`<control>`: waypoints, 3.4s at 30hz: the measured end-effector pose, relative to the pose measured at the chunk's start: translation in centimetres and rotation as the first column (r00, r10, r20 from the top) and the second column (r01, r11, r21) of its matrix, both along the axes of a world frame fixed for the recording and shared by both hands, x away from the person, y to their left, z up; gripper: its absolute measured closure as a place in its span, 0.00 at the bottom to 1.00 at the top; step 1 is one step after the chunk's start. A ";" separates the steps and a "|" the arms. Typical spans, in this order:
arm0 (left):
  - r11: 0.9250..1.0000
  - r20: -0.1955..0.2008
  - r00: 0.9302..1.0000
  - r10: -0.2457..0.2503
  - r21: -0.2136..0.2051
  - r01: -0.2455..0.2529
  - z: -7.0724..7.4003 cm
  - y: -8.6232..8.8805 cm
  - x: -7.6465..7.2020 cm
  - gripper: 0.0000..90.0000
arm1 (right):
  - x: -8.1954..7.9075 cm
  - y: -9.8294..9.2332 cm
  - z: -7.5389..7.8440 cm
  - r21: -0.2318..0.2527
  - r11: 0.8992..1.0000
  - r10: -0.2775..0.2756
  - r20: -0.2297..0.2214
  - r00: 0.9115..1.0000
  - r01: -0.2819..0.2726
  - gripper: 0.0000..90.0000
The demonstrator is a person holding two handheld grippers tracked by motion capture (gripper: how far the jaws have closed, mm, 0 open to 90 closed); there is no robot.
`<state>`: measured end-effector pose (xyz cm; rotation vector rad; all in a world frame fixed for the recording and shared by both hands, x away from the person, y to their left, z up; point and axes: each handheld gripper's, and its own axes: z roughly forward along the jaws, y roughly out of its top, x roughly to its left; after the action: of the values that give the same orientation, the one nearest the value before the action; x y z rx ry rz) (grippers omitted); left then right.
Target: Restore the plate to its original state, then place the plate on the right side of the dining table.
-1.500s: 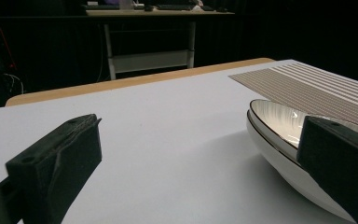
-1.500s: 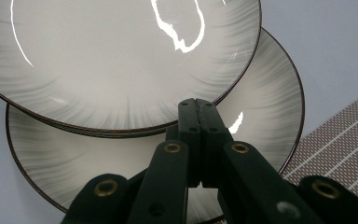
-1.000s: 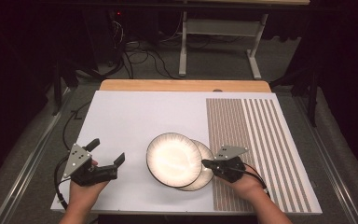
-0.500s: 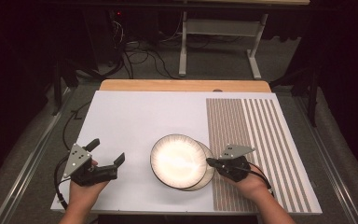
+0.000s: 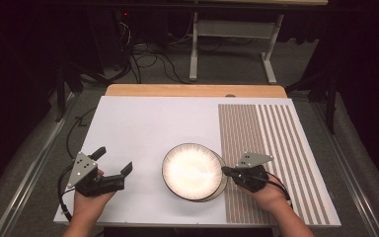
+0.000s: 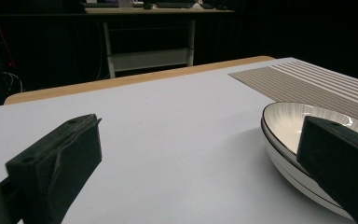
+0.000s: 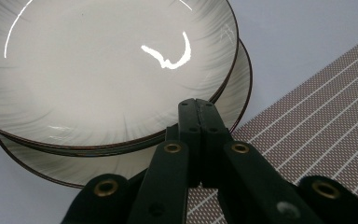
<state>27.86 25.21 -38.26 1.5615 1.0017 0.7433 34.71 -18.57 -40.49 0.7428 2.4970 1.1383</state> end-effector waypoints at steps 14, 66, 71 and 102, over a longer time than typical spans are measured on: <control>1.000 -0.003 1.000 -0.003 0.003 0.003 0.0 -0.1 0.1 0.00 | -0.1 -1.5 0.5 0.026 0.999 -0.037 -0.004 0.999 0.037 1.00; 0.999 -0.043 0.999 -0.033 0.018 0.034 -0.5 -0.7 0.6 0.00 | -2.8 -7.5 2.7 0.273 0.937 -0.269 0.157 0.950 0.220 0.01; 0.999 -0.036 0.999 -0.036 0.015 0.036 -0.5 -0.8 0.6 0.00 | -2.6 -7.5 3.0 0.266 0.936 -0.275 0.153 0.949 0.228 0.02; 0.999 -0.033 0.999 -0.039 0.020 0.039 -0.5 -0.9 0.5 0.00 | -2.1 -3.6 3.0 0.150 0.983 -0.111 0.050 0.993 0.103 1.00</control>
<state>28.38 24.32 -38.74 1.6109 0.9877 0.7047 32.56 -22.17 -37.44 0.8590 2.3143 1.2964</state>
